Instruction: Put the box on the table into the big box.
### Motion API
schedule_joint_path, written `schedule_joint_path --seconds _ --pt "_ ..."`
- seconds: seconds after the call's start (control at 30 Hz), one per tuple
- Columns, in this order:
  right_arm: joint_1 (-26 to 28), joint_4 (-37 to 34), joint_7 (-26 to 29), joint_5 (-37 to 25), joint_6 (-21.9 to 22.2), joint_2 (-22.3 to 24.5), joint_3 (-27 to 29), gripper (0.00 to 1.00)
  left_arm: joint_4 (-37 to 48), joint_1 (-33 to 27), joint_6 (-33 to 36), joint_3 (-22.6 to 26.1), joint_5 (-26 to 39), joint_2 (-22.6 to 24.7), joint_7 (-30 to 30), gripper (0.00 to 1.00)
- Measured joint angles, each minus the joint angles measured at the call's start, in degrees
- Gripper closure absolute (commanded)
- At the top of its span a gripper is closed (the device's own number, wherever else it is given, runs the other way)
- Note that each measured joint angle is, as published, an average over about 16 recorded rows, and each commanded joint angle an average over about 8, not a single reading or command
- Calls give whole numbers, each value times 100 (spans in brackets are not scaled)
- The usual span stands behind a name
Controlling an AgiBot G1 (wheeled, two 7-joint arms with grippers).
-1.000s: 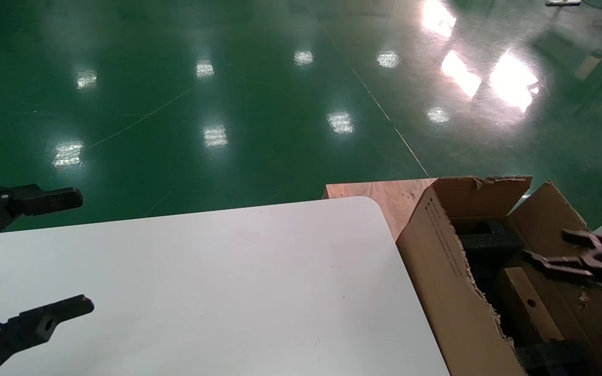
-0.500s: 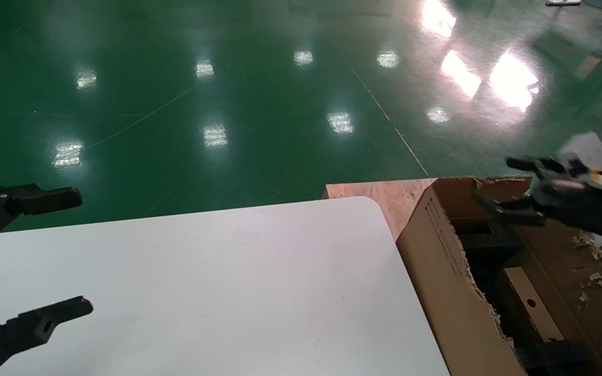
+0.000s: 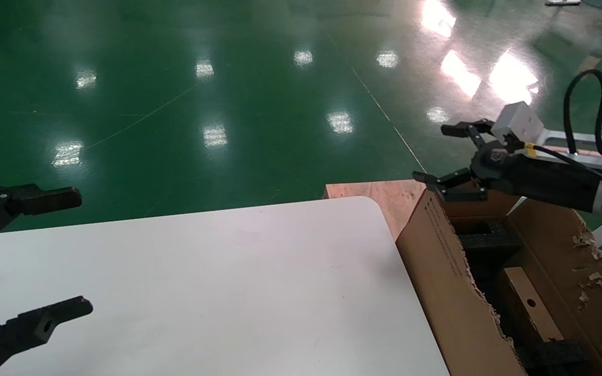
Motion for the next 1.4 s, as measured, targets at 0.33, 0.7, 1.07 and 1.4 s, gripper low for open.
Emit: schedule_joint_path --seconds 0.33,0.7,1.07,1.4 --pt "241 288 -180 -333 287 -99 131 0 1 1 -1 0 -1 0 0 0" --pt "-213 488 218 -716 -17 -281 1030 0 2 1 -1 0 -1 -1 0 0" --pt "-1149 822 1028 -1397 -694 -632 2759 0 2 1 -1 0 -1 -1 0 0" --pt "-2027 1134 1786 -2034 -1329 -961 4379 0 2 1 -1 0 -1 -1 1 0"
